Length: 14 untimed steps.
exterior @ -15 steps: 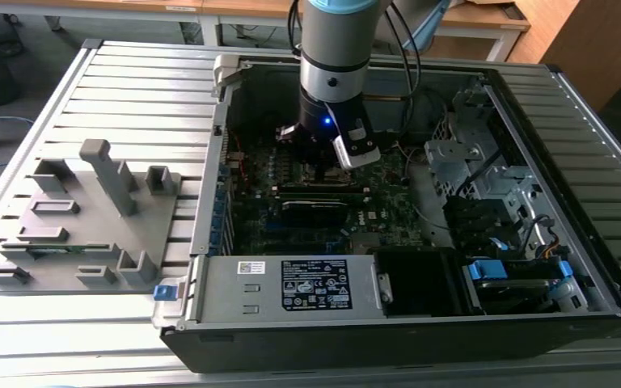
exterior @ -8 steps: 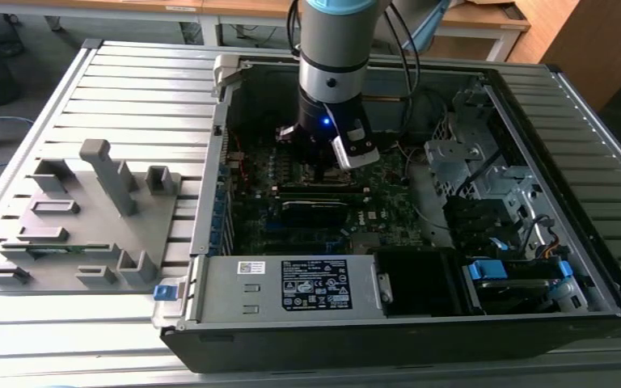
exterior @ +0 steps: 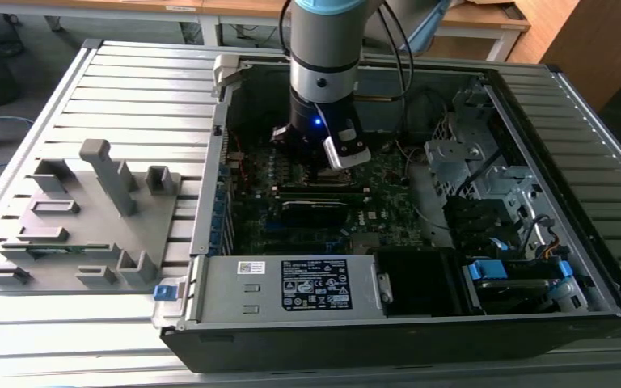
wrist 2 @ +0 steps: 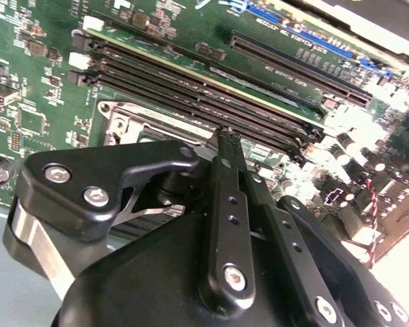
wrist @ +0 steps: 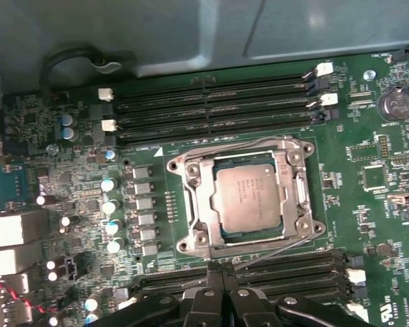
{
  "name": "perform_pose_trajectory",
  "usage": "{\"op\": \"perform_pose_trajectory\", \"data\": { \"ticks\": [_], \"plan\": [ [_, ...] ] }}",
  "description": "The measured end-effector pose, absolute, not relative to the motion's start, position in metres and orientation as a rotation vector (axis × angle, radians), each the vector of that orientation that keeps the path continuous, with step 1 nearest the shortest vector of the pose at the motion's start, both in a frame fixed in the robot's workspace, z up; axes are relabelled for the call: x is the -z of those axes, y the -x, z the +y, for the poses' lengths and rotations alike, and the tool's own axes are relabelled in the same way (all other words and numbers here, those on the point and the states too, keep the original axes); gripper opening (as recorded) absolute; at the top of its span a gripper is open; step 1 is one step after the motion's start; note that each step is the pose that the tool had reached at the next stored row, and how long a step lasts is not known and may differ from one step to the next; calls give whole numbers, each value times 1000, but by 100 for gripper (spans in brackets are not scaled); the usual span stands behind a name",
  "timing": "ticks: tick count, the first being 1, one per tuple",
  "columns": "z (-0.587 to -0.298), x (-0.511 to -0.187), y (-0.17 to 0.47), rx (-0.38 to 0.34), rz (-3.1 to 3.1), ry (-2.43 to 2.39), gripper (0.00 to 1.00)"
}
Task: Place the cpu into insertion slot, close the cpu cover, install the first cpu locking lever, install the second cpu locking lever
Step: 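Install the second cpu locking lever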
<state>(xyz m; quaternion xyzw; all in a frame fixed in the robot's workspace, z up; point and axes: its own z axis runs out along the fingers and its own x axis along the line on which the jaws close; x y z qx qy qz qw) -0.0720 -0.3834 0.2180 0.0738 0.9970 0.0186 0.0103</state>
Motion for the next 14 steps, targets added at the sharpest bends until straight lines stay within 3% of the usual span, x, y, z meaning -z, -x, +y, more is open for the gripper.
{"op": "perform_pose_trajectory", "data": {
  "ticks": [14],
  "plan": [
    [-383, -214, 76, -58, 3112, -230, 11]
  ]
}}
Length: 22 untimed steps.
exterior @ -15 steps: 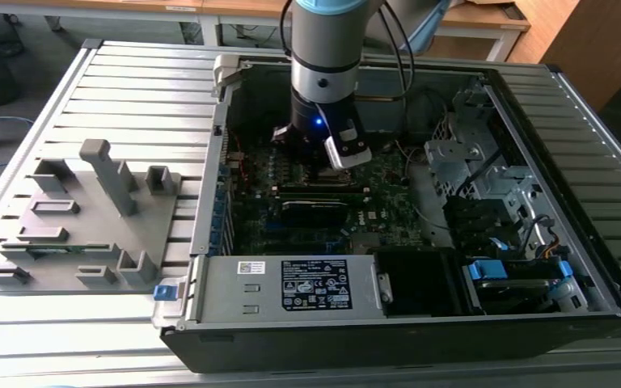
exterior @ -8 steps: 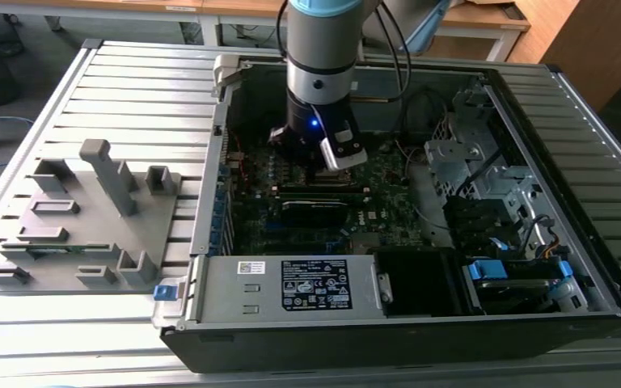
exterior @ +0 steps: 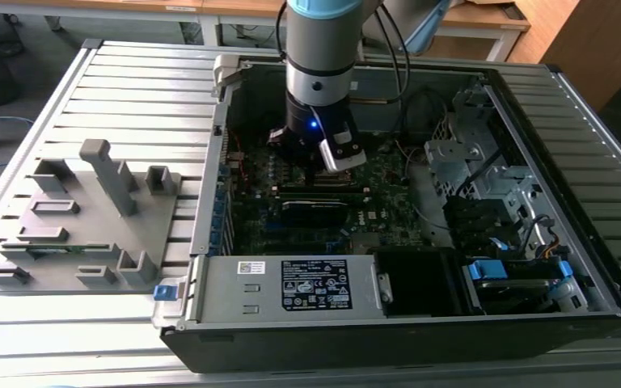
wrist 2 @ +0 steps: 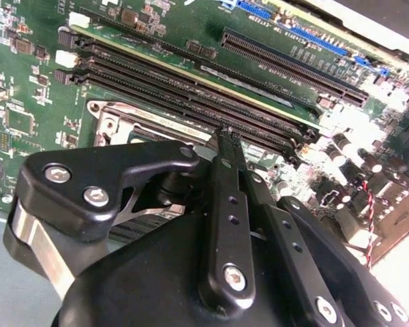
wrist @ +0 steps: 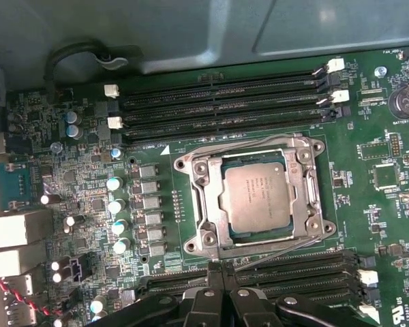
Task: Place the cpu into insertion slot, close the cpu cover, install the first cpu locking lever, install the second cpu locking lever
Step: 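Install the second cpu locking lever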
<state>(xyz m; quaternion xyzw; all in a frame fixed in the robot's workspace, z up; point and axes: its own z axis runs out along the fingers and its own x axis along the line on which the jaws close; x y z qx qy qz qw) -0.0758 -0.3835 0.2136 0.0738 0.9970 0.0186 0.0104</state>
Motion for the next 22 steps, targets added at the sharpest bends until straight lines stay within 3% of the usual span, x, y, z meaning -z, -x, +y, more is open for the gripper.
{"op": "perform_pose_trajectory", "data": {
  "ticks": [8, 22],
  "plan": [
    [-383, -199, 93, -58, 3112, -230, 11],
    [-383, -201, 93, -58, 3112, -230, 11]
  ]
}}
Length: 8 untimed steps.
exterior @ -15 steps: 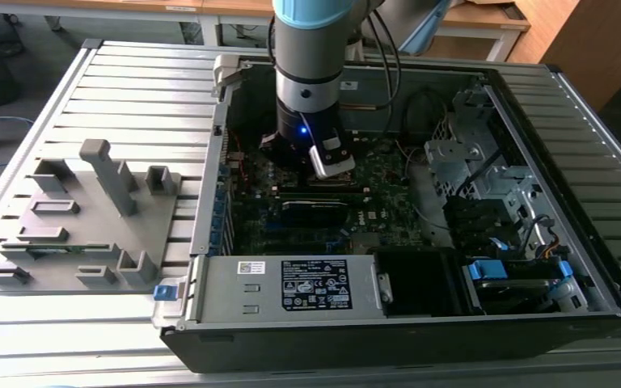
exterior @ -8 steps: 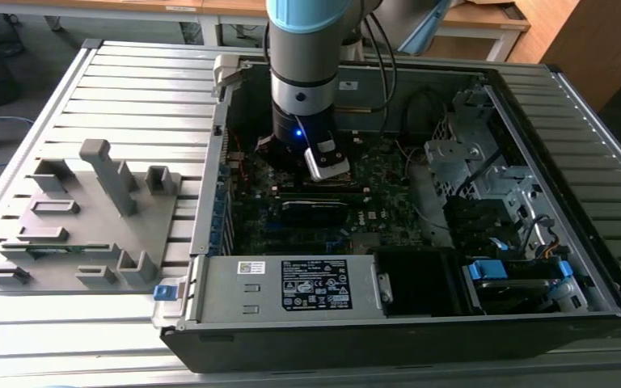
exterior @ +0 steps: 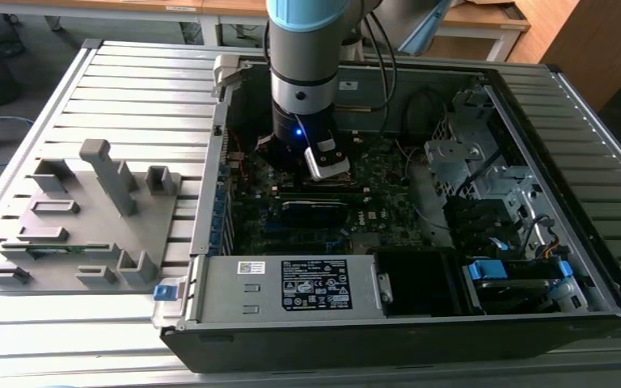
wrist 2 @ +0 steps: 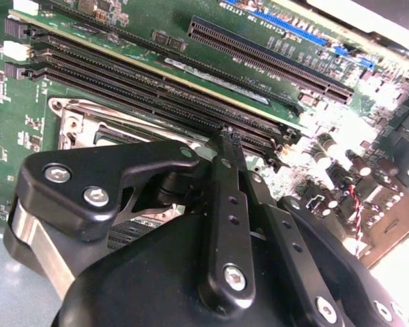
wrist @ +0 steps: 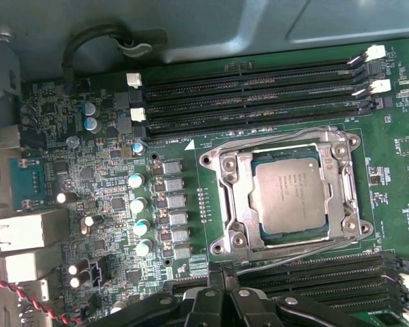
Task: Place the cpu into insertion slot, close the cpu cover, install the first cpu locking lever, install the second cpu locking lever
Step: 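Install the second cpu locking lever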
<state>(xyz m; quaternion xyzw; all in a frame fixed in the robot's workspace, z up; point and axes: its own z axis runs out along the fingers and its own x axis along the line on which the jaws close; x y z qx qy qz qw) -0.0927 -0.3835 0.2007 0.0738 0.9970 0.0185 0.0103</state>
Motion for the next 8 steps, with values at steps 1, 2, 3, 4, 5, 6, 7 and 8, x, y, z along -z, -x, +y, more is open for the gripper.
{"op": "perform_pose_trajectory", "data": {
  "ticks": [1, 2, 3, 4, 5, 6, 7, 8],
  "plan": [
    [-383, -201, 93, -58, 3112, -230, 11],
    [-383, -201, 93, -58, 3112, -230, 11],
    [-383, -202, 93, -58, 3112, -230, 11],
    [-383, -202, 93, -58, 3112, -230, 11],
    [-383, -202, 93, -58, 3112, -230, 11],
    [-383, -202, 93, -59, 3112, -230, 11],
    [-383, -202, 93, -59, 3112, -230, 11],
    [-383, -202, 93, -59, 3112, -230, 11]
  ]
}}
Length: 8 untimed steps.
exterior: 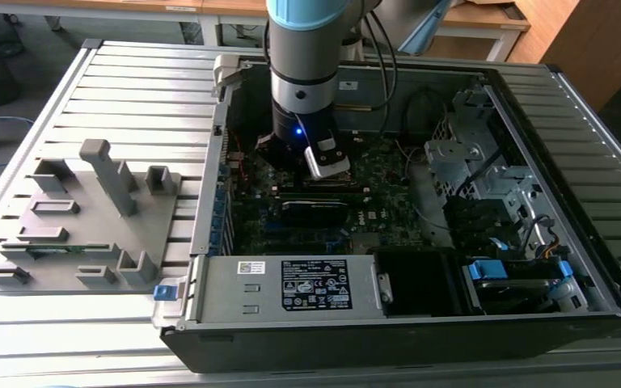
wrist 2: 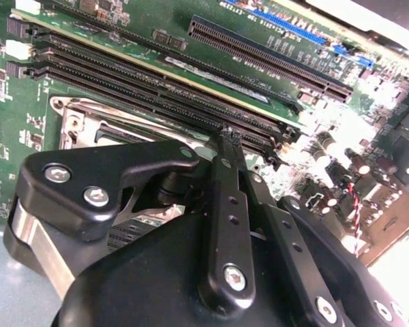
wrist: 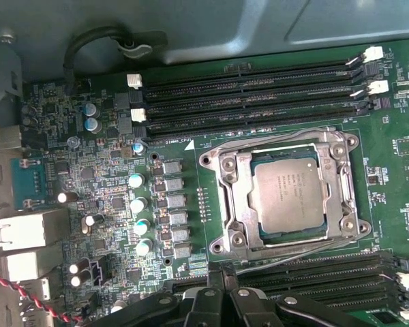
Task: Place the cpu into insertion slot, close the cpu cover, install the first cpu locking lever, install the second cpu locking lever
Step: 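Install the second cpu locking lever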
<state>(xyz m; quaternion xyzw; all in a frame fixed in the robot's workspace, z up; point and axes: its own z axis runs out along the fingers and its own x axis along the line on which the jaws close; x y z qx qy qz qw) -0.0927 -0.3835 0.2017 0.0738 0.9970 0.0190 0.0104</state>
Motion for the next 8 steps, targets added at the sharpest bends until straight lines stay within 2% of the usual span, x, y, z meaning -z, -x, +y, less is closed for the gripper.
{"op": "perform_pose_trajectory", "data": {
  "ticks": [8],
  "plan": [
    [-384, -200, 93, -59, 3111, -230, 11]
  ]
}}
